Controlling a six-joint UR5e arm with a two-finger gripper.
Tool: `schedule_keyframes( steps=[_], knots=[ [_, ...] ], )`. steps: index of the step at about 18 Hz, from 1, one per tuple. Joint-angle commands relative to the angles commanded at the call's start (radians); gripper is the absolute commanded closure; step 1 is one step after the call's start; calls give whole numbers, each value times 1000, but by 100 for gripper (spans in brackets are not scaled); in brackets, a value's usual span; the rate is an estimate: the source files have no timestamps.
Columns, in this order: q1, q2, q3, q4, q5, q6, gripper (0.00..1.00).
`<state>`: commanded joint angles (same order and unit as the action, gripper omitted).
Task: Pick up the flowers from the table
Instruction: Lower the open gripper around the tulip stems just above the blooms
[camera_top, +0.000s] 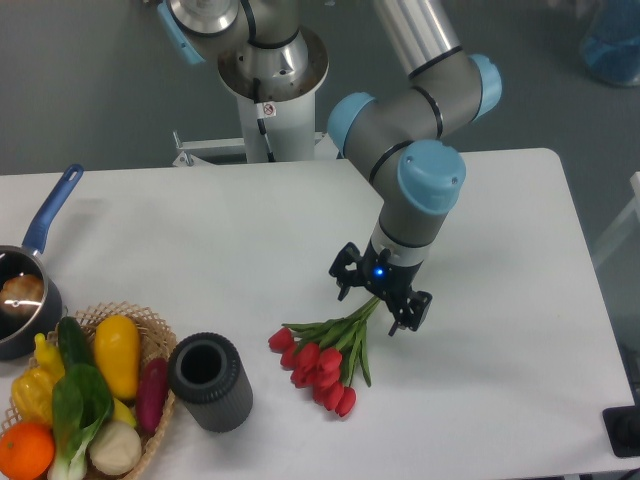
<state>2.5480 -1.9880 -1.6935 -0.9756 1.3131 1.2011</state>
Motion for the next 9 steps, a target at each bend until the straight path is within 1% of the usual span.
schedule_keyframes(
  steps=[2,5,7,9],
  knots=[
    [-2,-5,0,0,2,-2,0],
    [-3,-35,9,6,3,0,0],
    [-3,-38,12,6,3,2,0],
    [-9,-57,20,6,3,-1,0]
  ],
)
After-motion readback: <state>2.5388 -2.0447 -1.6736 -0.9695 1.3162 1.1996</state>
